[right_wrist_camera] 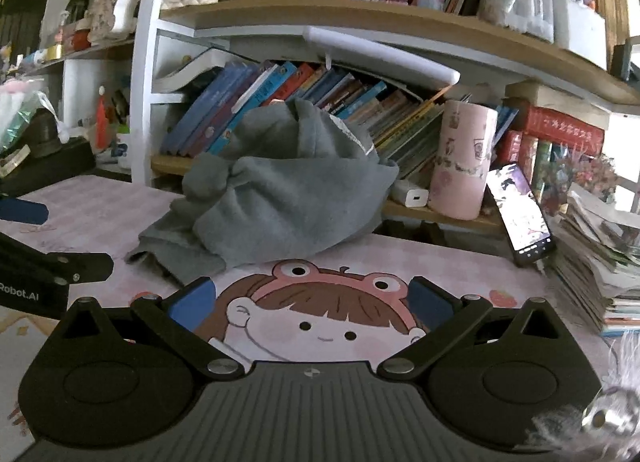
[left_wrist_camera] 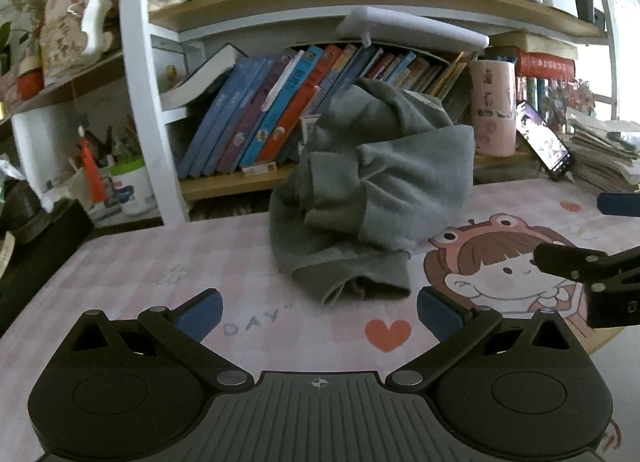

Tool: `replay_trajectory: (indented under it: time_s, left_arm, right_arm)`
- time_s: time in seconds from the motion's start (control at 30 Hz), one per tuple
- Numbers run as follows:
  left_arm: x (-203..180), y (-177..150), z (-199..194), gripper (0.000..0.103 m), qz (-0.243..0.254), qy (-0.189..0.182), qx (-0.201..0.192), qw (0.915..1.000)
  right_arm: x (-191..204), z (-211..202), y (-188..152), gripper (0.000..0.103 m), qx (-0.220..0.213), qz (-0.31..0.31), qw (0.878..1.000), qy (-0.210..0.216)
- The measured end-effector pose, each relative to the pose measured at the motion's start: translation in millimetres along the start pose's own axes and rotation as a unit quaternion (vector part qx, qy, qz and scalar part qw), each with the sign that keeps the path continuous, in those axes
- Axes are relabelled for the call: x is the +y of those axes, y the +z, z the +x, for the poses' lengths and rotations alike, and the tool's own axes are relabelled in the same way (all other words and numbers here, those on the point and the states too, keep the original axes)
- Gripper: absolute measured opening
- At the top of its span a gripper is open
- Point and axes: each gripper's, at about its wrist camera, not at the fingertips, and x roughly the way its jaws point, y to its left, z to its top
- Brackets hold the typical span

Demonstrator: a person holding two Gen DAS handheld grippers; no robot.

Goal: Fold clothes
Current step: 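Move both tools toward the crumpled grey sweatshirt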

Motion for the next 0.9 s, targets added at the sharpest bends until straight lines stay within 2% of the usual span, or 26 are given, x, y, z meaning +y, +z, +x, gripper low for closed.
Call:
replay_trajectory:
  time_s: [0.33,0.53,0.73,0.9]
  left_arm:
    - [9.7,5.0,39.2,0.103,-0.03,-0.025,0.014,0.9991]
    - [19.5,14.1,66.8,0.103,-0.062,-0.049,0.015,0.9968]
    - [18.9,36.8,104.2,0.101,-0.101,-0.086,0.02,0.991]
    - [7.3,50.0,126.2,0.1,-0.118,-0.106,0.005,0.9873]
  right_arm:
    - [-3.4,34.1,0.3,0.103,-0.003,-0.025,1.0,0.001]
    - [-14.8,33.2,-1.2,0.103,0.0,0.001,1.0,0.004]
    - [-11.4,23.5,-3.5,0.103,-0.023,-0.001,0.999,-0.028]
    - [-16.0,22.8,-3.6,0.103,-0.025,0.005,1.0,0.014]
